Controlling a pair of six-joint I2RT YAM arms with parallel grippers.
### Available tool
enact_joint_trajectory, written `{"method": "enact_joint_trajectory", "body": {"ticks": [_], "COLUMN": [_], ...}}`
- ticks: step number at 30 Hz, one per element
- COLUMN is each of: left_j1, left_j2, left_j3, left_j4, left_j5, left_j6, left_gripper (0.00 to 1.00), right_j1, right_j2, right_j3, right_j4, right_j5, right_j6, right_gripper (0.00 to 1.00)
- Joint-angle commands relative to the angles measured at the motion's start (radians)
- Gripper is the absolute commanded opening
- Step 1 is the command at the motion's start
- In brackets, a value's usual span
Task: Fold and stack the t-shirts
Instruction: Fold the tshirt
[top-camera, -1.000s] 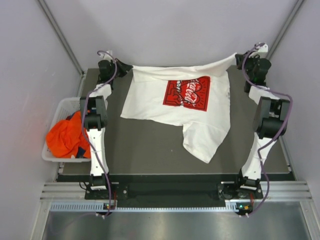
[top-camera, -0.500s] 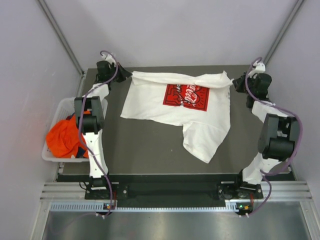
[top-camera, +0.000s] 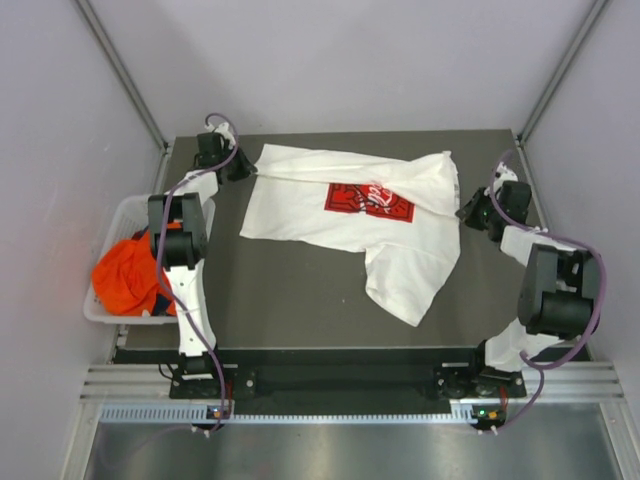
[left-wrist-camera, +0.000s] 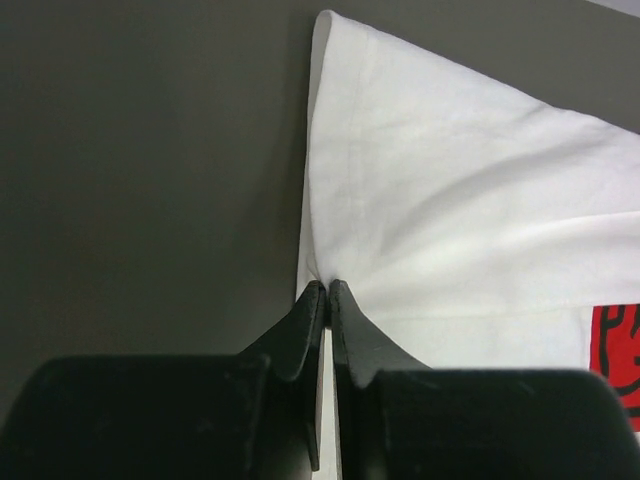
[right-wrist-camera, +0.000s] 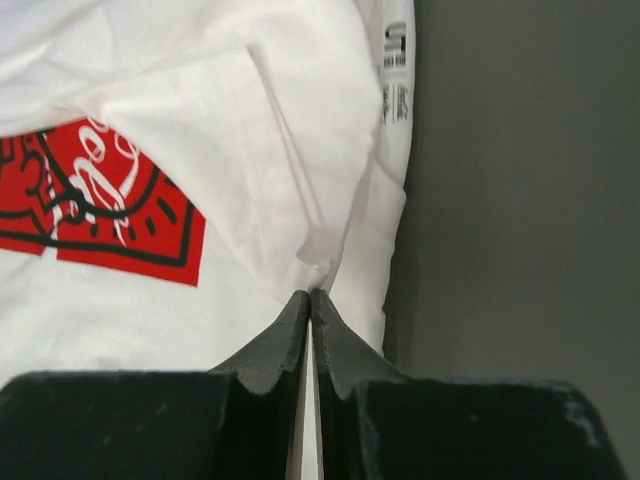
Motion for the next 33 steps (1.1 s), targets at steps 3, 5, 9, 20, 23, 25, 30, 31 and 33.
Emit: {"method": "enact_joint_trajectory", "body": {"ticks": [3, 5, 9, 20, 23, 25, 30, 31, 33], "left_j1": [0.000, -0.001, -0.016, -0.173, -0.206, -0.219, -0.222, -0.222, -0.222], "left_j2": [-0.057, -0.063, -0.151, -0.478, -0.529, -0.541, -0.531, -0.525, -0.508], "left_j3": [0.016, 0.027, 0.004, -0.249, -0.373, -0.462, -0.548, -0.553, -0.562], "left_j4": [-0.021, -0.046, -0.109, -0.209, -0.206, -0.190, -0.238, -0.244, -0.258], "left_j5": [-0.029, -0.036, -0.125, -0.312, -0.277, -0.269, -0.271, -0.278, -0.309], "left_j6": [0.011, 0.008, 0.044, 0.028, -0.026, -0.050, -0.115, -0.124, -0.139], "left_gripper": [0.16, 0.27, 0.42, 0.49, 0.48, 0.47, 0.47, 0.47, 0.47], "right_j1": [0.002, 0.002, 0.002, 0.065, 0.131, 0.163, 0.165, 0.165, 0.165], "right_j2": [-0.054, -0.051, -0.078, -0.203, -0.227, -0.236, -0.287, -0.295, -0.313], "right_j3": [-0.051, -0.047, -0.024, -0.065, -0.093, -0.126, -0.191, -0.203, -0.212], "right_j4": [-0.074, -0.123, -0.264, -0.579, -0.585, -0.575, -0.596, -0.602, -0.596], "right_j5": [0.003, -0.006, 0.018, 0.286, 0.336, 0.362, 0.446, 0.456, 0.485], "right_j6": [0.046, 0.052, 0.081, 0.308, 0.331, 0.351, 0.383, 0.385, 0.388], "right_gripper": [0.17, 0.22, 0.31, 0.44, 0.45, 0.45, 0.45, 0.45, 0.42]}}
